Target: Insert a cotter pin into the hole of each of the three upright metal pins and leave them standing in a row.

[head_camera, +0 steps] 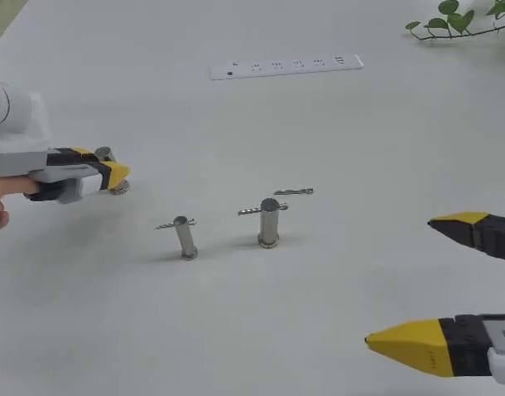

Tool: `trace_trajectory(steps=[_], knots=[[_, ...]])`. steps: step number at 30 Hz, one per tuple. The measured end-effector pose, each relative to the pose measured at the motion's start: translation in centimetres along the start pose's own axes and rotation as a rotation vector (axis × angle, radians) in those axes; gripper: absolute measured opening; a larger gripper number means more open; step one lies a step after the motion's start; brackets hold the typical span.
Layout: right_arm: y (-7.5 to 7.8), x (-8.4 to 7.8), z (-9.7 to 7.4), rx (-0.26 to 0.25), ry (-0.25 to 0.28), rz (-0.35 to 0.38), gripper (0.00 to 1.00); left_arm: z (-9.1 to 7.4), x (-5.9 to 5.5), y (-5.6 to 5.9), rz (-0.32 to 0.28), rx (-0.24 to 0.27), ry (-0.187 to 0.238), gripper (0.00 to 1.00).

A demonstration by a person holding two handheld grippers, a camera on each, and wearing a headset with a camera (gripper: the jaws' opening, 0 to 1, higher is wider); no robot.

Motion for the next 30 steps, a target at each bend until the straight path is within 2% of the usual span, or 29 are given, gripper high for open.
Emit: trace_trajectory(steps=[3,5,10,13,17,20,27,30], knots=[[0.1,0.0,-0.1,-0.009,0.003,0.004,0.98,0.0,0.1,-0.2,-0.017,0.012,0.004,0.12],[0.2,0.0,-0.3,-0.016,0.002,0.004,0.98,0.0,0.1,-0.3,-0.029,0.019,0.009,0.12],[0.2,-0.1,-0.5,-0.013,0.000,0.006,0.97,-0.1,0.2,-0.2,-0.040,-0.005,0.002,0.12],[0.2,-0.1,-0.5,-0.017,-0.006,0.007,0.97,-0.1,0.2,-0.1,-0.018,-0.003,-0.006,0.12],[0.3,0.0,-0.4,-0.024,0.000,0.008,0.97,-0.1,0.3,-0.1,-0.029,0.010,-0.003,0.11],[0.4,0.1,-0.4,-0.024,0.002,0.009,0.97,-0.2,0.4,-0.1,-0.006,0.024,-0.018,0.11],[0.4,0.2,-0.3,-0.016,-0.001,0.003,0.97,-1.3,0.4,-0.2,-0.017,0.038,-0.030,0.11],[0.4,0.3,-0.2,-0.011,0.000,0.000,0.97,-2.0,0.6,-0.2,-0.038,0.047,-0.018,0.11]])
Point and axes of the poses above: the centre of the closed fingertips' face, and the gripper's own axes: z roughly forward along the fingers, y roughly to its right, x roughly out of its top, the point moved 10 cm from there along -z, roughly backward along the fingers, and after that the axes turned 10 degrees about -x, right-handed, at the moved point
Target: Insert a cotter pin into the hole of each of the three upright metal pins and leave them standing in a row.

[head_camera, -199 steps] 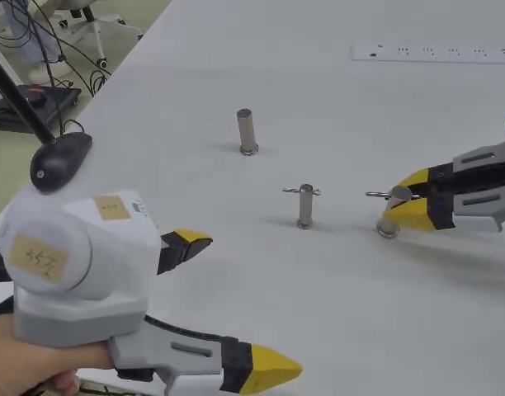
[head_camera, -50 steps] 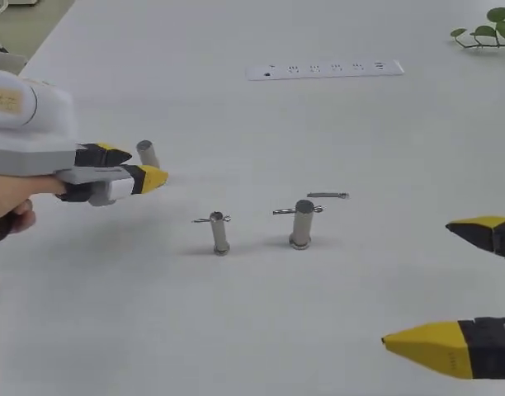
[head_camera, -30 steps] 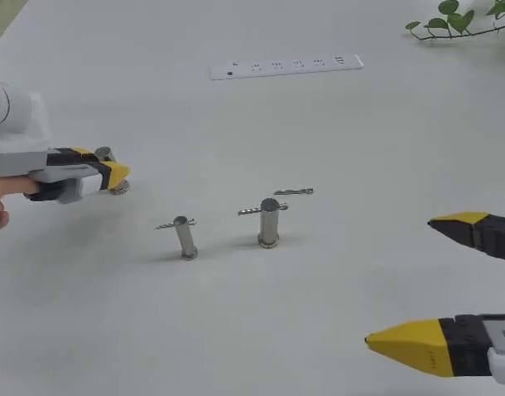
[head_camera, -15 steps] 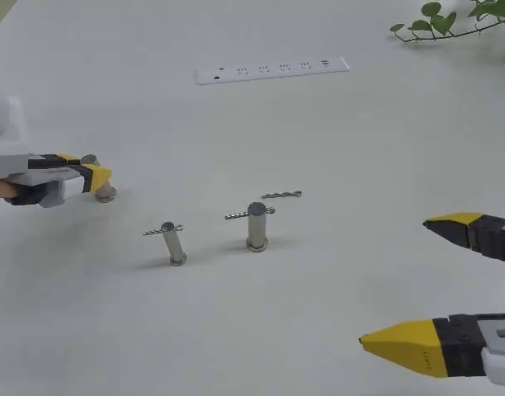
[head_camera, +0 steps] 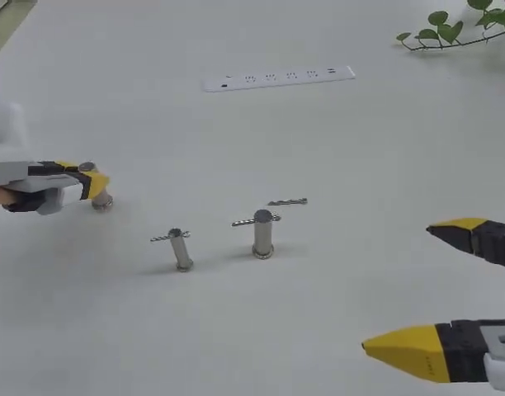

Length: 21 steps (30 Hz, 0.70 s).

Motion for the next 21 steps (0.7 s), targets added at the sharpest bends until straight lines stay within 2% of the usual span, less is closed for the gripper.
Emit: trace_trajectory(steps=[6,9,14,21], knots=[[-0.2,0.0,0.1,0.011,0.001,-0.006,0.97,-1.8,0.0,0.1,-0.022,0.016,0.002,0.11],[-0.3,0.1,0.1,0.015,0.005,-0.010,0.97,-2.6,-0.1,0.2,-0.063,0.015,0.006,0.11],[-0.3,0.1,0.0,0.022,0.012,-0.017,0.97,-4.2,-0.2,0.8,-0.044,0.020,-0.002,0.11],[-0.3,0.1,-0.2,0.021,0.016,-0.019,0.97,-6.0,-0.2,2.4,-0.022,0.005,-0.010,0.11]])
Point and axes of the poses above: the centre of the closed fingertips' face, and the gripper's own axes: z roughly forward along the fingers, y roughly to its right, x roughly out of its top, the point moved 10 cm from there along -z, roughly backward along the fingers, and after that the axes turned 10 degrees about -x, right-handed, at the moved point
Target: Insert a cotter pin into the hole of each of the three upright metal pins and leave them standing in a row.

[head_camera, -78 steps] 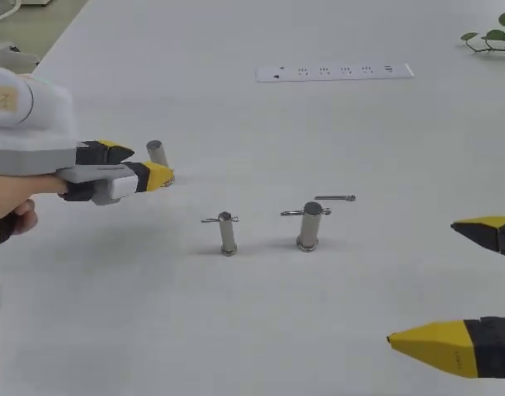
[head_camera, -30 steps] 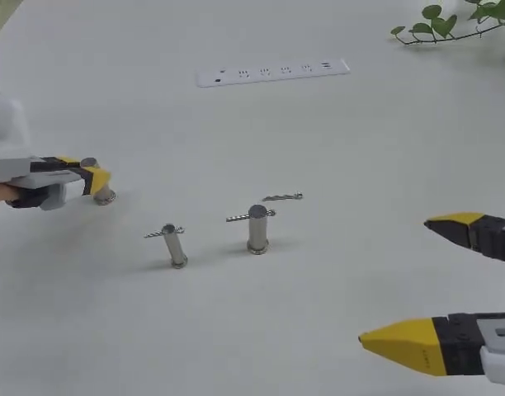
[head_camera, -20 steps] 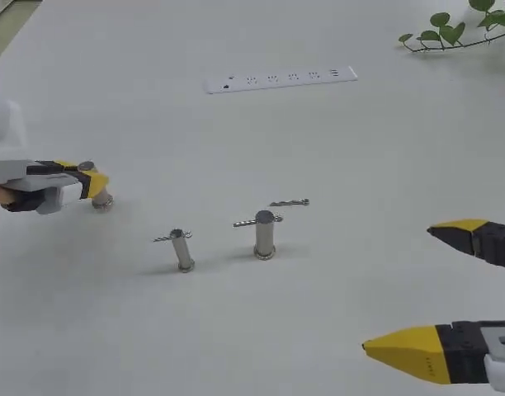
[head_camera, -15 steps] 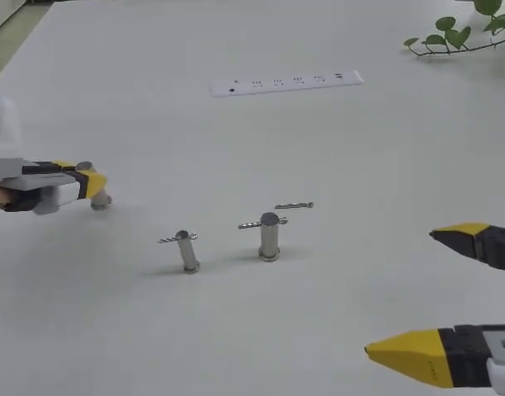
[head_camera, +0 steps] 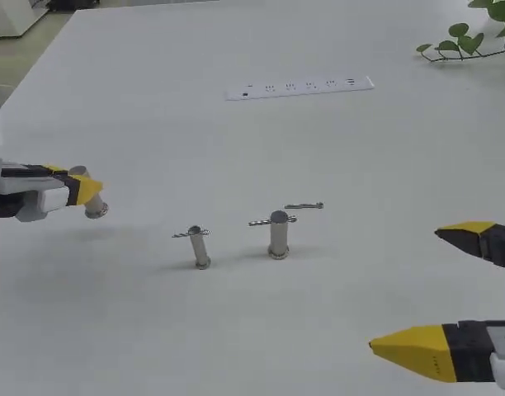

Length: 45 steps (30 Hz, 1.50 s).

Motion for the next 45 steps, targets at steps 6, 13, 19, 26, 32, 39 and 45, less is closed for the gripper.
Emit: trace_trajectory(steps=[6,13,19,26,32,39,45], knots=[[0.1,0.0,-0.2,-0.006,0.003,-0.002,0.97,-1.2,-0.5,3.6,0.024,-0.024,-0.015,0.11],[0.0,0.0,-0.2,-0.003,-0.002,-0.009,0.97,-1.8,-1.1,4.8,0.000,-0.076,0.008,0.11],[-0.2,0.1,-0.3,0.001,0.002,-0.013,0.97,-2.5,-1.9,6.3,0.051,-0.052,-0.031,0.11],[-0.2,0.1,-0.2,0.003,-0.006,-0.012,0.96,-3.1,-2.7,8.8,0.057,-0.098,-0.045,0.11],[-0.3,0.1,-0.2,0.004,-0.009,-0.014,0.96,-2.8,-2.9,10.6,0.073,-0.140,-0.060,0.11],[-0.3,0.1,-0.2,0.009,-0.015,-0.016,0.95,-1.8,-2.9,12.4,0.113,-0.202,-0.087,0.11],[-0.2,0.0,-0.3,0.009,-0.015,-0.017,0.95,-0.6,-2.3,14.0,0.152,-0.238,-0.074,0.11]])
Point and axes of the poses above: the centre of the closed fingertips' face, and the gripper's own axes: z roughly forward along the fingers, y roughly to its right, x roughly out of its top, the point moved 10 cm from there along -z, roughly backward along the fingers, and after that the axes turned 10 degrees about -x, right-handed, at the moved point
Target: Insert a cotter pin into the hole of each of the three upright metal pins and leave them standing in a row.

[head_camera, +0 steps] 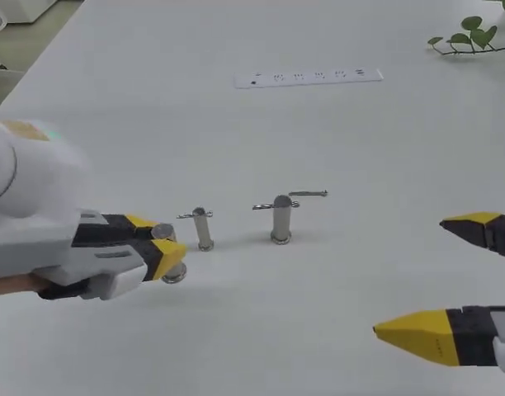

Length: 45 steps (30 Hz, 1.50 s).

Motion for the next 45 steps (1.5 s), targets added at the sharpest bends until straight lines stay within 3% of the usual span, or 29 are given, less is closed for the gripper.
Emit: trace_trajectory(steps=[12,23,33,37,45], knots=[[0.0,-0.3,0.0,0.005,0.001,0.007,0.95,3.1,0.8,1.3,0.040,-0.032,-0.018,0.11],[0.3,-0.7,-0.1,-0.004,-0.006,0.021,0.95,5.5,0.8,2.9,0.053,-0.068,-0.009,0.11],[0.3,-1.0,-0.1,-0.004,-0.015,0.026,0.95,6.5,0.2,3.5,0.068,-0.093,-0.012,0.11],[0.3,-1.0,-0.1,-0.004,-0.015,0.028,0.95,6.8,-0.2,3.8,0.128,-0.100,-0.028,0.11],[0.2,-1.1,-0.2,-0.002,-0.021,0.028,0.94,7.2,-0.4,3.7,0.118,-0.092,-0.019,0.11]])
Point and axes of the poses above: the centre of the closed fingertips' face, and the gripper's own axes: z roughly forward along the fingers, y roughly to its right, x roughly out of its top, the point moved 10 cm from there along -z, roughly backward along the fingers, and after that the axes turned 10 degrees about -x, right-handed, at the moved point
